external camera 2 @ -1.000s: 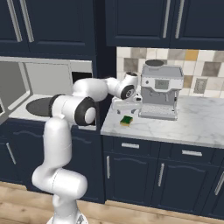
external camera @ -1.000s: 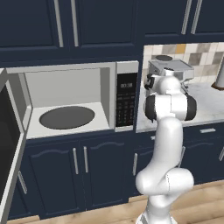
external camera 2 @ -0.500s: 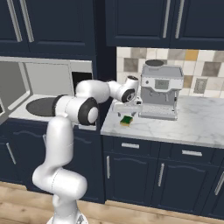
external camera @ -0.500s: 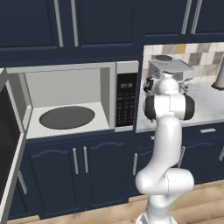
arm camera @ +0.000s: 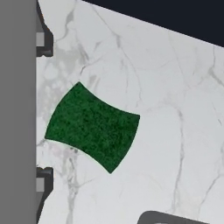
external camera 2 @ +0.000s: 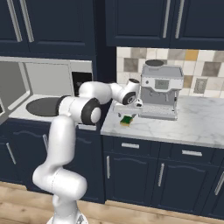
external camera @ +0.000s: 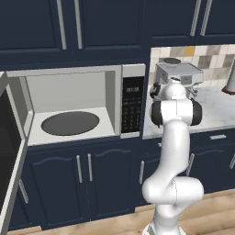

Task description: Place the sponge inside the microwave to prepare for sanitizing.

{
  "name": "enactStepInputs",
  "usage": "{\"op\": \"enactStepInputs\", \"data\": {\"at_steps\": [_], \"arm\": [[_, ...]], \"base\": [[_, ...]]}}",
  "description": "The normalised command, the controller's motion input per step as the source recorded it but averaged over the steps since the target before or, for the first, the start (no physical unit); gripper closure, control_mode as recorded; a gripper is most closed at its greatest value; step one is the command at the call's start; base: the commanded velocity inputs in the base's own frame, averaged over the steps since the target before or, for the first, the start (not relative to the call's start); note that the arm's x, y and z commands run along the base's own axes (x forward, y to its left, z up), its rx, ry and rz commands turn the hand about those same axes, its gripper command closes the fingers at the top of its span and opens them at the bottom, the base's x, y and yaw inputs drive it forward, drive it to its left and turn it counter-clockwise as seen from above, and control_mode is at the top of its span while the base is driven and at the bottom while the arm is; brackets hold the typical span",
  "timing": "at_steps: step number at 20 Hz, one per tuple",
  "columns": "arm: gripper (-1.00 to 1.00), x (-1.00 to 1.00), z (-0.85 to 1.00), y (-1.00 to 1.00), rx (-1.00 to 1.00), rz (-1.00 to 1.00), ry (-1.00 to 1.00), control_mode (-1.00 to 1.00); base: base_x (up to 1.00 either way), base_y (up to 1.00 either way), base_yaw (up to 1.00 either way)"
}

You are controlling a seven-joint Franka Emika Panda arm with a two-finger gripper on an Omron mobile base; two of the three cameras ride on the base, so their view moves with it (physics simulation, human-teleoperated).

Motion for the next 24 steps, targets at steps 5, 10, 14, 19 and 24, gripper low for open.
{"op": "enactStepInputs", "data": {"at_steps": [5, 10, 14, 19, 24], "arm": [[-1.00, 0.26, -0.09, 0.00, 0.02, -0.09, 0.00, -1.00], [-1.00, 0.10, -0.12, 0.00, 0.02, -0.09, 0.00, -1.00], [-1.00, 0.06, -0.20, 0.00, 0.00, -0.07, 0.00, -1.00], [-1.00, 0.09, -0.16, -0.02, 0.00, -0.05, 0.00, -1.00], [-1.00, 0.07, -0.18, 0.00, 0.00, -0.03, 0.00, -1.00]], "base": [[0.00, 0.00, 0.00], [0.00, 0.00, 0.00], [0.00, 0.00, 0.00], [0.00, 0.00, 0.00], [0.00, 0.00, 0.00]]}}
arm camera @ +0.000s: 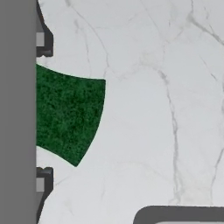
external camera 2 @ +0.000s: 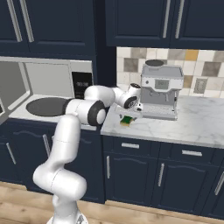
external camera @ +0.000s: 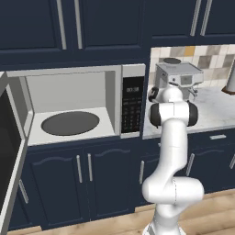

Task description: Place the sponge inside the microwave to prepare for sanitizing.

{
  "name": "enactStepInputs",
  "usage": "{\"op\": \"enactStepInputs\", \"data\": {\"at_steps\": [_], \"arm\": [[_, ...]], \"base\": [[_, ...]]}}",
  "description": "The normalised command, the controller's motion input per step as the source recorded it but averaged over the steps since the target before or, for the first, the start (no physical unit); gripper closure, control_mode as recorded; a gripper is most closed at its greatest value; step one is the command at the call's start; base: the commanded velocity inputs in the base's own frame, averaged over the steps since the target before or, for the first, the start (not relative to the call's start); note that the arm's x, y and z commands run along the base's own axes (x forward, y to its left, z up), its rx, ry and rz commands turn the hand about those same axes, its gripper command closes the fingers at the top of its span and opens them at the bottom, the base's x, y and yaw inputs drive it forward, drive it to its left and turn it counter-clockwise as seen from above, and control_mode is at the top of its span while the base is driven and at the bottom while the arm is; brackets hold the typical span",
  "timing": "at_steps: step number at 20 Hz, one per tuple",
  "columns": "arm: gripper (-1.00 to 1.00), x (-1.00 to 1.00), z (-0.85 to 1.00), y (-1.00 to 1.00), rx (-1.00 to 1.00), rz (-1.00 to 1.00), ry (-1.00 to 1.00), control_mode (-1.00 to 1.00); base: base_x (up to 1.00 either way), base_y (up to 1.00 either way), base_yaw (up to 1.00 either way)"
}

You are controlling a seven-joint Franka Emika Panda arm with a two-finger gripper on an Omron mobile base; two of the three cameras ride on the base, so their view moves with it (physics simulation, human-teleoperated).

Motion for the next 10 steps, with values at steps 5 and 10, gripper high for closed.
{"op": "enactStepInputs", "data": {"at_steps": [5, 10], "arm": [[-1.00, 0.04, -0.16, 0.00, 0.00, -0.02, 0.00, -1.00], [-1.00, 0.11, -0.17, 0.00, 0.00, -0.01, 0.00, -1.00]], "base": [[0.00, 0.00, 0.00], [0.00, 0.00, 0.00]]}}
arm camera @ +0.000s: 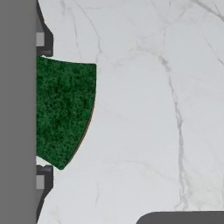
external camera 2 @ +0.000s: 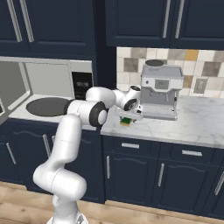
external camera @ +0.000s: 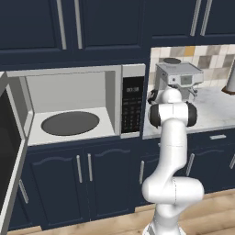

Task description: Place the sponge inside the microwave to prepare for sanitizing.

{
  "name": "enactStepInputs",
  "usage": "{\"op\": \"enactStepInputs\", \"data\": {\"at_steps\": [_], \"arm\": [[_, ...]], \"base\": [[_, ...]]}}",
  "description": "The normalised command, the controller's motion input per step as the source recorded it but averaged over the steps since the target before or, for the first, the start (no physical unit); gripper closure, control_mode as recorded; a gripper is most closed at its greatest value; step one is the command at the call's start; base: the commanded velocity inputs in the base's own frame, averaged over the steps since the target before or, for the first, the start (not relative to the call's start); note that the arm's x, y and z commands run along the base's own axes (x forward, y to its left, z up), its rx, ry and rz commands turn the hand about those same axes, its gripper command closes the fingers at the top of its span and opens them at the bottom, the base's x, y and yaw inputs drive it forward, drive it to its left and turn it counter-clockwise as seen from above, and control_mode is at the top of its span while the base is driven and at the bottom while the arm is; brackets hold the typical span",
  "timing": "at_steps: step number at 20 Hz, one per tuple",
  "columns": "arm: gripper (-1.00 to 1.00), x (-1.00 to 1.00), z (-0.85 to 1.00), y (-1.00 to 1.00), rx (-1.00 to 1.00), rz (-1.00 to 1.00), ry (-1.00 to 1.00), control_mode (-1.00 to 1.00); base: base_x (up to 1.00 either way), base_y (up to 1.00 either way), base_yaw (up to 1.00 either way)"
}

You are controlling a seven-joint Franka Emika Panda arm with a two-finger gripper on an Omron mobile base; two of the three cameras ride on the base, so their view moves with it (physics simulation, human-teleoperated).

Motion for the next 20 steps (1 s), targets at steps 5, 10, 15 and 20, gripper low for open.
{"op": "enactStepInputs", "data": {"at_steps": [5, 10, 15, 20], "arm": [[-1.00, 0.15, -0.11, 0.00, 0.01, 0.00, 0.00, -1.00], [1.00, 0.06, -0.16, 0.01, 0.00, 0.00, 0.01, -1.00], [1.00, -0.05, -0.27, 0.12, 0.00, -0.01, 0.01, -1.00], [1.00, -0.10, -0.26, 0.07, 0.00, -0.01, 0.01, -1.00]], "base": [[0.00, 0.00, 0.00], [0.00, 0.00, 0.00], [0.00, 0.00, 0.00], [0.00, 0.00, 0.00]]}}
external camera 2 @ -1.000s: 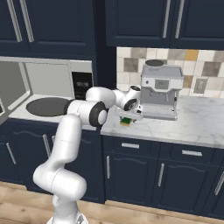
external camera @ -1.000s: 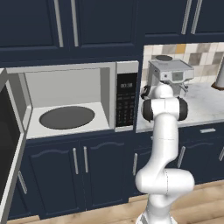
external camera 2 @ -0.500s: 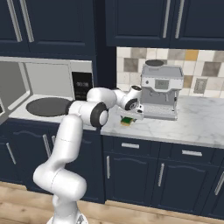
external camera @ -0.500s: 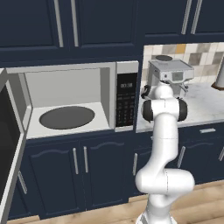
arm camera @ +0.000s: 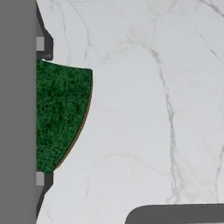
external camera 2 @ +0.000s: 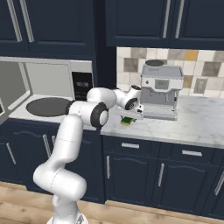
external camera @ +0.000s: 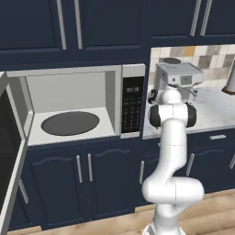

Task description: Place the sponge inside the microwave to prepare for sanitizing.

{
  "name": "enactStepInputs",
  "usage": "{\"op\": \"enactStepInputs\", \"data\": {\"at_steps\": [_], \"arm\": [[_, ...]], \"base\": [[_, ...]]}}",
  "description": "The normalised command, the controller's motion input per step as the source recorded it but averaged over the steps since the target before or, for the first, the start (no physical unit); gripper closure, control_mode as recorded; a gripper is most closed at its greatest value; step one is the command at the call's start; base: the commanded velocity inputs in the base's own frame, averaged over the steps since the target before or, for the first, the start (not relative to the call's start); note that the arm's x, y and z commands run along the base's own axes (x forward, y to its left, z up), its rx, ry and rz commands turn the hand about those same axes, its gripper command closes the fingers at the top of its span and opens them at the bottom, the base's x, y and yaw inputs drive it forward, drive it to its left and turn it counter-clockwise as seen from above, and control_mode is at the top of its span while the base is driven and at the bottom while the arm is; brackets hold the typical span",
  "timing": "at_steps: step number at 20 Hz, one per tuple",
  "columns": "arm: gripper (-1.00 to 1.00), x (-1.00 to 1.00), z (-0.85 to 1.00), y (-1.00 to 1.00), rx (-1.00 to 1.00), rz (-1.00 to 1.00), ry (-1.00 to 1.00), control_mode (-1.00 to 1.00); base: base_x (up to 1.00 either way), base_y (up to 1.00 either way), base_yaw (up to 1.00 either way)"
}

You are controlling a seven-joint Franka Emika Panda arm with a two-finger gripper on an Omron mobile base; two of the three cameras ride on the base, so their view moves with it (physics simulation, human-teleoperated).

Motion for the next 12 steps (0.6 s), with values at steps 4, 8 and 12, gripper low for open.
{"op": "enactStepInputs", "data": {"at_steps": [4, 8, 12], "arm": [[1.00, -0.23, -0.04, -0.04, 0.03, 0.00, 0.00, -1.00], [1.00, -0.38, 0.14, -0.06, 0.07, 0.00, 0.00, -1.00], [1.00, -0.41, 0.40, -0.02, 0.10, 0.00, 0.00, -1.00]], "base": [[0.00, 0.00, 0.00], [0.00, 0.00, 0.00], [0.00, 0.00, 0.00]]}}
